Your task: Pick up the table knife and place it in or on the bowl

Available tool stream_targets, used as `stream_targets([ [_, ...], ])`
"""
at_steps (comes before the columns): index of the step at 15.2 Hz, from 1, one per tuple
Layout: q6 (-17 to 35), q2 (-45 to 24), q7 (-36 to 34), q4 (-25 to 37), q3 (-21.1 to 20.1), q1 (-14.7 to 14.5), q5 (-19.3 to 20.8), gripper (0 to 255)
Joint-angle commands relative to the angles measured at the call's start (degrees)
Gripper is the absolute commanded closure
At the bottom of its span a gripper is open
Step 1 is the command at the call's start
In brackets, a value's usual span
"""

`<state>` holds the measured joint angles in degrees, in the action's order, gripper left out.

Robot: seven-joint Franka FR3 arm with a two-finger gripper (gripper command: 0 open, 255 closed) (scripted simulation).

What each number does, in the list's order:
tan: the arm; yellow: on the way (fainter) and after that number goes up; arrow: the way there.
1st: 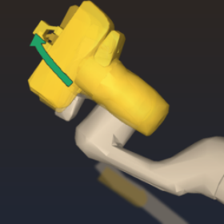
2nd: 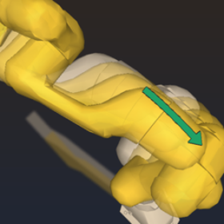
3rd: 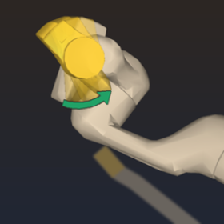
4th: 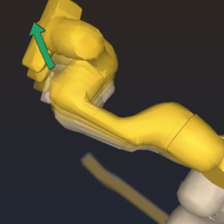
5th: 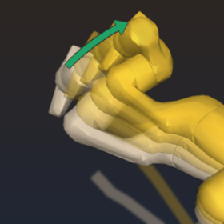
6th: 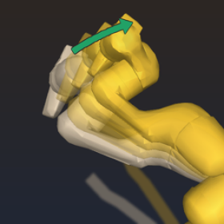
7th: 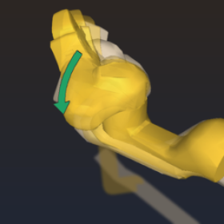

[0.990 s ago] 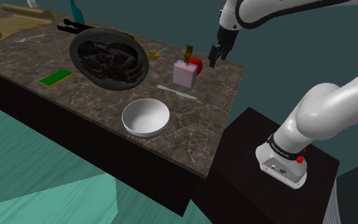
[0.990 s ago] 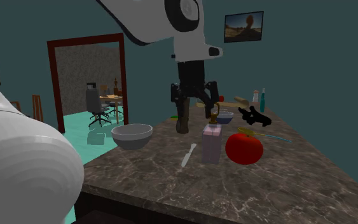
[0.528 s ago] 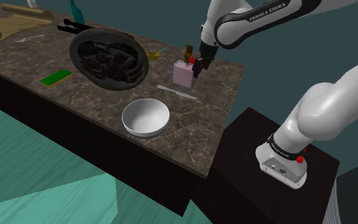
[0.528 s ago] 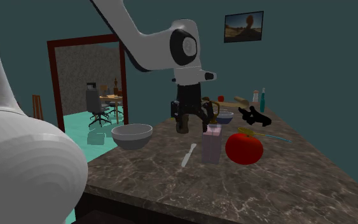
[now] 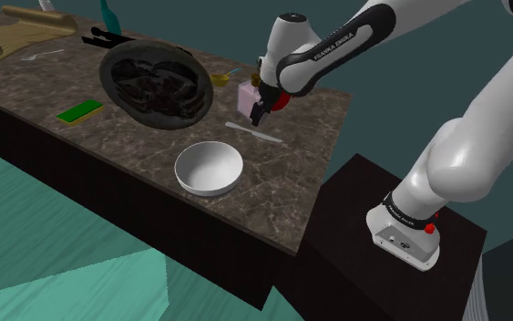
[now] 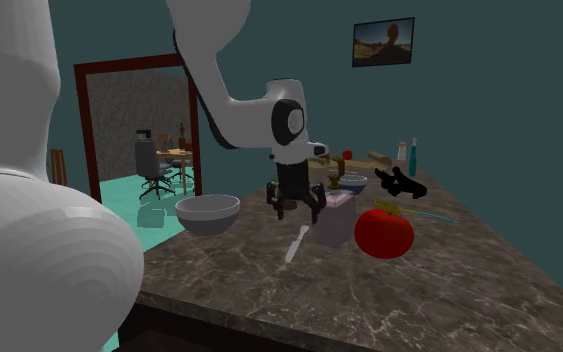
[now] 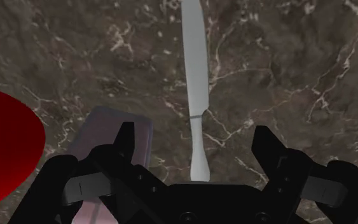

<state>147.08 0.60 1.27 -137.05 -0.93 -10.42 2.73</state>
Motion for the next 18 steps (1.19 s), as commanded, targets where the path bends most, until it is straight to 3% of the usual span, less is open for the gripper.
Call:
stream_targets([
  [1, 3.21, -4.27, 0.73, 1.88, -0.38, -0.4, 0.06, 0],
  [9, 8.82, -11.04, 0.34, 3.29, -0.36, -0.62, 0.8, 0],
  [17, 9.19, -11.49, 0.3, 3.37, -0.34, -0.62, 0.85, 0],
  [18, 9.17, -11.47, 0.29, 3.36, -0.34, -0.62, 0.85, 255],
])
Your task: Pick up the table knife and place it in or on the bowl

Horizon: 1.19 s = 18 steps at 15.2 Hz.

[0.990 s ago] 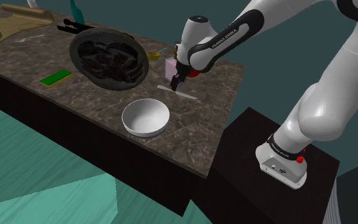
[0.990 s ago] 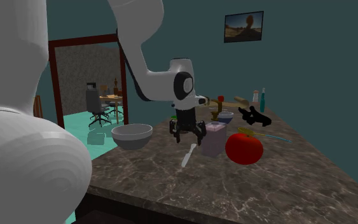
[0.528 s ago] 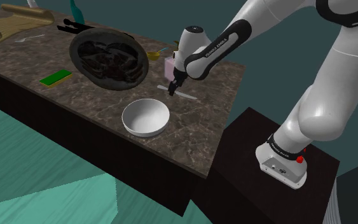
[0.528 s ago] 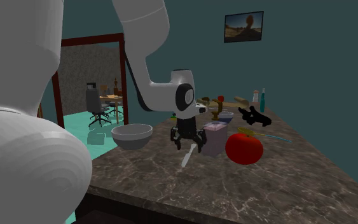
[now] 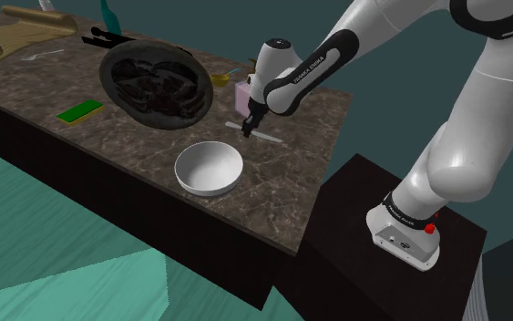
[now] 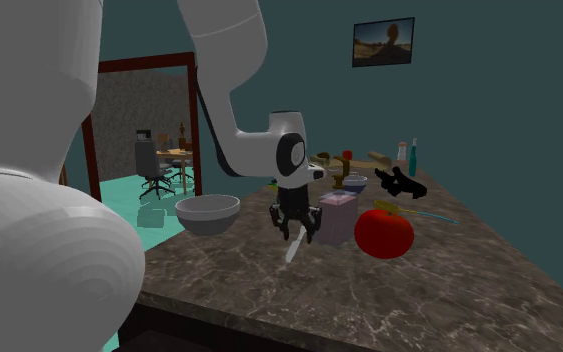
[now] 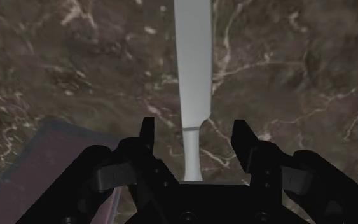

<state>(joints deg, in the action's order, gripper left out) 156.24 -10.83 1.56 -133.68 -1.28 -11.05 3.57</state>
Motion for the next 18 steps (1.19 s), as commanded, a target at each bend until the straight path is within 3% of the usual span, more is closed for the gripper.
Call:
stream_targets([
  [1, 0.01, -0.06, 0.01, 0.0, 0.02, 0.01, 0.01, 255],
  [9, 0.02, -0.07, 0.01, -0.01, 0.01, 0.02, 0.01, 255],
  [18, -6.62, 5.41, 0.75, 1.16, -0.27, 0.15, -0.83, 255],
])
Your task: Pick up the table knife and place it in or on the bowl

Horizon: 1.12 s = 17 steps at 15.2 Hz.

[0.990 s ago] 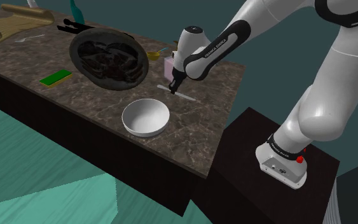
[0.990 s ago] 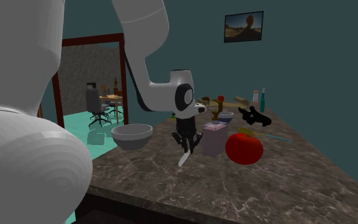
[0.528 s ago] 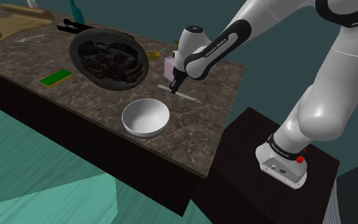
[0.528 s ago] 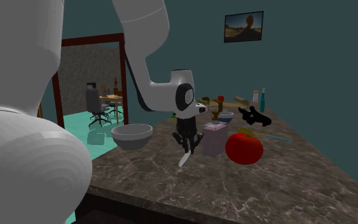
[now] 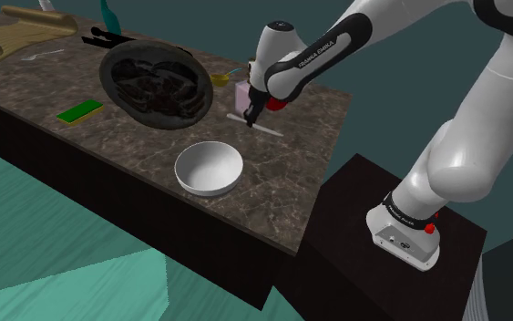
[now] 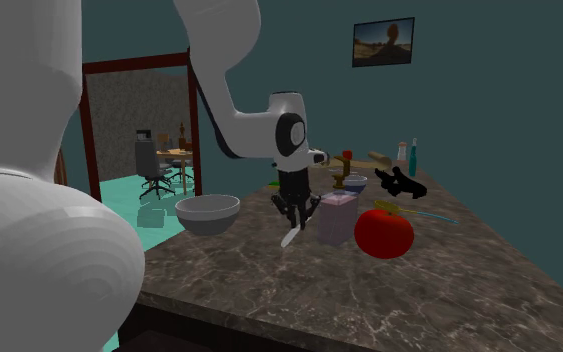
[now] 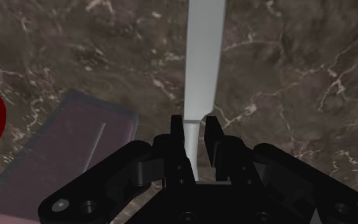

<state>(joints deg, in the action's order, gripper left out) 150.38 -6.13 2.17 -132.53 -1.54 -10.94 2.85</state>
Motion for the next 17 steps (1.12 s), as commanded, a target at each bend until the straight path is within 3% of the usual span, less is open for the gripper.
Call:
stream_targets([
  [1, -1.51, 1.28, 0.21, 0.21, -0.03, 0.04, -0.19, 255],
  [17, -13.7, 8.65, 1.06, 5.03, -0.12, 0.02, -1.11, 255],
])
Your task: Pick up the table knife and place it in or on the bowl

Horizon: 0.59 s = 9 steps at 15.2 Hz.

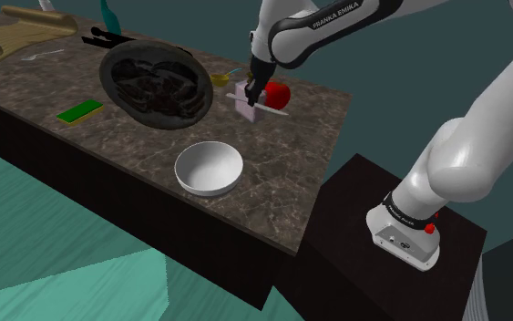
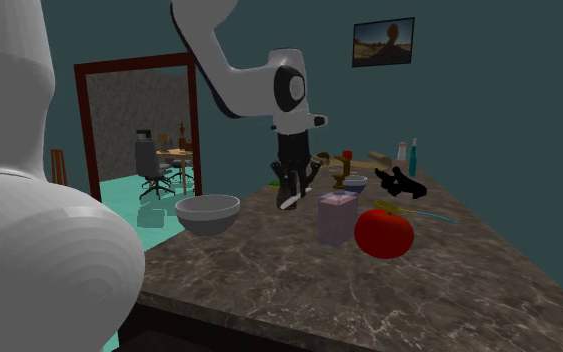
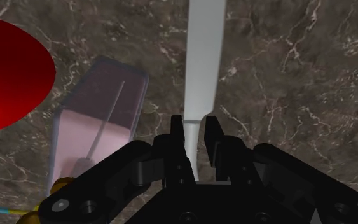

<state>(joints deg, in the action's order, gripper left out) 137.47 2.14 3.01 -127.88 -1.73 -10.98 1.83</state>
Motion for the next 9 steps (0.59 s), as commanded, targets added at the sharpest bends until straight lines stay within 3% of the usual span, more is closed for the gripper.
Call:
stream_targets([
  [1, -1.55, 0.74, 0.25, 0.79, 0.08, 0.06, -0.13, 255],
  [5, -4.07, 1.85, 0.37, 2.2, 0.08, 0.05, -0.24, 255],
  [9, -4.52, 2.61, -5.97, 1.71, -3.05, -2.45, 0.92, 255],
])
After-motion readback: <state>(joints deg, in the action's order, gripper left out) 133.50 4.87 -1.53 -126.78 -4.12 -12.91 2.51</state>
